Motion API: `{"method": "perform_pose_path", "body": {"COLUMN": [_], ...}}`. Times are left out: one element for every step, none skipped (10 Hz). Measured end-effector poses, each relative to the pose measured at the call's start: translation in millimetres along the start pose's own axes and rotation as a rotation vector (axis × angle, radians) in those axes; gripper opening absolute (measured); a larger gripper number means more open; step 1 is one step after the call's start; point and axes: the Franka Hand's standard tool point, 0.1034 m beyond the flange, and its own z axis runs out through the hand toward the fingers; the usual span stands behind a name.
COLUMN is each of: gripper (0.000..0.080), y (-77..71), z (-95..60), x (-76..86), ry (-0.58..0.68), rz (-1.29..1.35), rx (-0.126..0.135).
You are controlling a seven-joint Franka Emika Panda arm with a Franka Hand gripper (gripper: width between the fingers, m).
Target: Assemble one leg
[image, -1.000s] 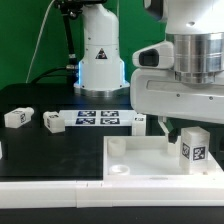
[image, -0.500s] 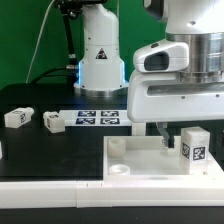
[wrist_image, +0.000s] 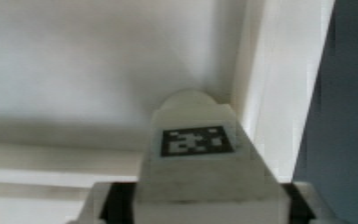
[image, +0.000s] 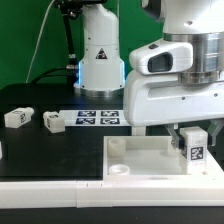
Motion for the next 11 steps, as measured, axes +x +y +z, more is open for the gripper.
{"method": "perform_pose_path", "body": {"gripper": [0.0288,0.0288,0.0288,0.0288,0.0288,0.0288,0.0288,0.0288,0.029,0.029,0.029], "y": [0.2,0.0,-1.2,-0.7,-0.6,-0.4,-0.2,-0.5,-1.1,-1.7,-2.1], "z": [0.0,0.0,0.1,0.2,0.3,0.4,0.3,0.3,0.4,0.3,0.3], "x": [0.0,0.0,-0.1,0.0,0.2,0.6,0.5,0.6,0.6,0.6,0.7], "ry": [0.0,0.0,-0.001,-0.002,-0.001,0.001,0.006,0.009,0.009,0.009,0.007], "rz": [-0.001,0.046,0.221,0.337,0.461,0.577,0.692,0.791,0.924,1.045,1.158], "rx": [0.0,0.001,0.008,0.013,0.018,0.022,0.026,0.027,0.027,0.027,0.029]}}
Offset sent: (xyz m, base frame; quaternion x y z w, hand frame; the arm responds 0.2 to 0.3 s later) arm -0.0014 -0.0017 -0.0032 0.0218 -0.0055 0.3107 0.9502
